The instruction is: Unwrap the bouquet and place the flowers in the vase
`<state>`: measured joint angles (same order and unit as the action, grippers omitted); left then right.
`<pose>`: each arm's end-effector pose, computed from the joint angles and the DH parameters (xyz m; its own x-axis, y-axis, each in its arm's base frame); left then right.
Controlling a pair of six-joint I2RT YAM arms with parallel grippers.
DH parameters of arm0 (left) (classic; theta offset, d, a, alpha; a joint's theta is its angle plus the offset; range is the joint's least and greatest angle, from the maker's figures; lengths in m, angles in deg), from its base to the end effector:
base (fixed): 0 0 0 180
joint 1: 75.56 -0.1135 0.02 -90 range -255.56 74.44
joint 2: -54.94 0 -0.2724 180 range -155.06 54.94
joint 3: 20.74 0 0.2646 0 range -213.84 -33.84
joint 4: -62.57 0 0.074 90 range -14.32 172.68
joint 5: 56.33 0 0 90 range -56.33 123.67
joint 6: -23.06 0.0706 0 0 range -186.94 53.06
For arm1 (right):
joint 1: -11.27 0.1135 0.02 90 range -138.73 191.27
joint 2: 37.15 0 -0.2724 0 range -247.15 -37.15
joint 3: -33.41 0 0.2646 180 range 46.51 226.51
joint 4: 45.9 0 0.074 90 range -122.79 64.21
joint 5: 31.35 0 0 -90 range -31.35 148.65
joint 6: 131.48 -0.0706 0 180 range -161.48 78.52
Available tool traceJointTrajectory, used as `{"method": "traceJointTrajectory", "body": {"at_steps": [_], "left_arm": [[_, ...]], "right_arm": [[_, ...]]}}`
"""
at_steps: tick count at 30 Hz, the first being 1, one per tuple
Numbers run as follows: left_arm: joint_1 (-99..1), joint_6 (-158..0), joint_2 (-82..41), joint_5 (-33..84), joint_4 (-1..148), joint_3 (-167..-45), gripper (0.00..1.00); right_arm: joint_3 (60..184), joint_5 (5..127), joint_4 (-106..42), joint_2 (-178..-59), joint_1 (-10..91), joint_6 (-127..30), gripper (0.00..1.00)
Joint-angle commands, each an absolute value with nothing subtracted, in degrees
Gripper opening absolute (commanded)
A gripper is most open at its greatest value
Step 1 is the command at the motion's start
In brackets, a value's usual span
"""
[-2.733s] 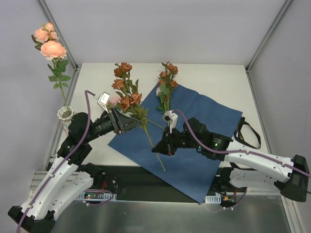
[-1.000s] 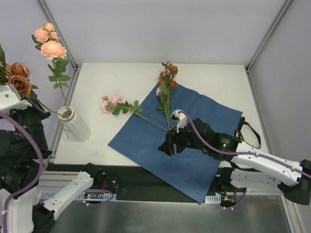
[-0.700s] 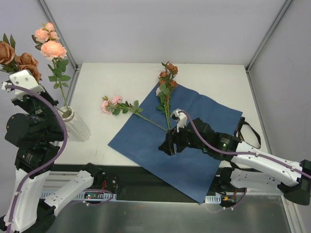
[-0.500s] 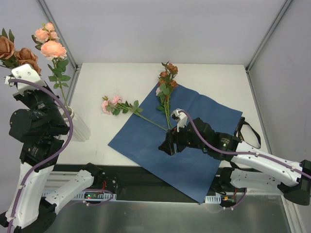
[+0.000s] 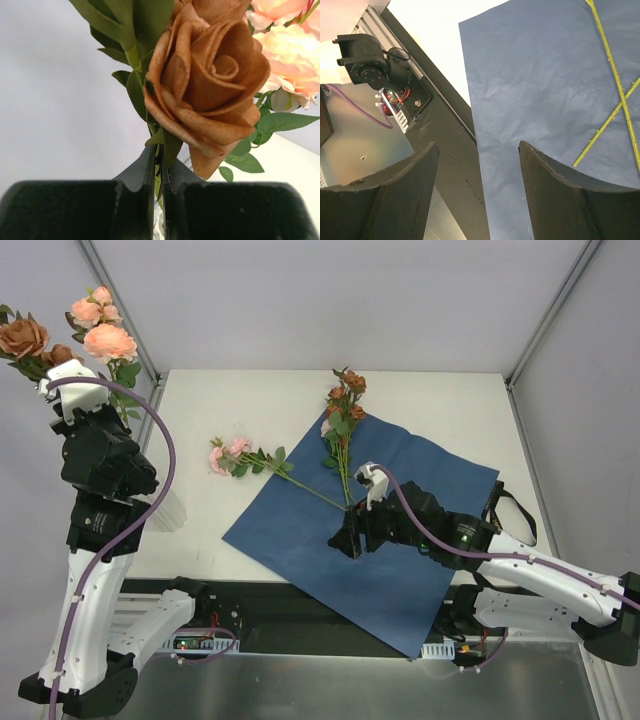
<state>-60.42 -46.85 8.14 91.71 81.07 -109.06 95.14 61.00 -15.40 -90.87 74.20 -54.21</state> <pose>0.1451 0.0228 0.5310 0.1431 0.1496 -0.9783 -0.7077 0.7065 0.0046 0.1132 0.2278 0.3147 -0.3696 -0.2395 -0.8978 -0.8463 0.4857 0.2189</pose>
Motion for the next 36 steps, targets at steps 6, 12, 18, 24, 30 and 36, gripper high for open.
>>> {"method": "traceJointTrajectory", "body": {"at_steps": [6,12,18,24,30,36], "left_arm": [[-67.4,-56.7,6.5,87.5,84.2,-105.6,0.00],[-72.1,-62.2,5.9,84.7,88.8,-103.7,0.00],[-74.1,-64.9,5.8,82.4,91.6,-102.7,0.46],[-74.1,-68.8,7.5,80.2,96.9,-103.1,0.76],[-74.1,-74.8,10.7,74.7,104.6,-104.9,0.93],[-74.1,-81.2,15.5,65.6,113.2,-106.7,0.98]], "right_arm": [[95.1,61.6,-15.2,-89.7,73.2,-52.8,0.68],[95.3,62.4,-15.2,-90.4,73.1,-52.6,0.68],[95.8,62.9,-15.1,-91.3,72.9,-52.5,0.68],[96.1,63.0,-15.2,-92.2,73.0,-52.4,0.68],[95.8,62.9,-15.1,-93.0,72.9,-52.6,0.68],[96.3,62.3,-13.8,-95.2,72.9,-52.2,0.68]]}}
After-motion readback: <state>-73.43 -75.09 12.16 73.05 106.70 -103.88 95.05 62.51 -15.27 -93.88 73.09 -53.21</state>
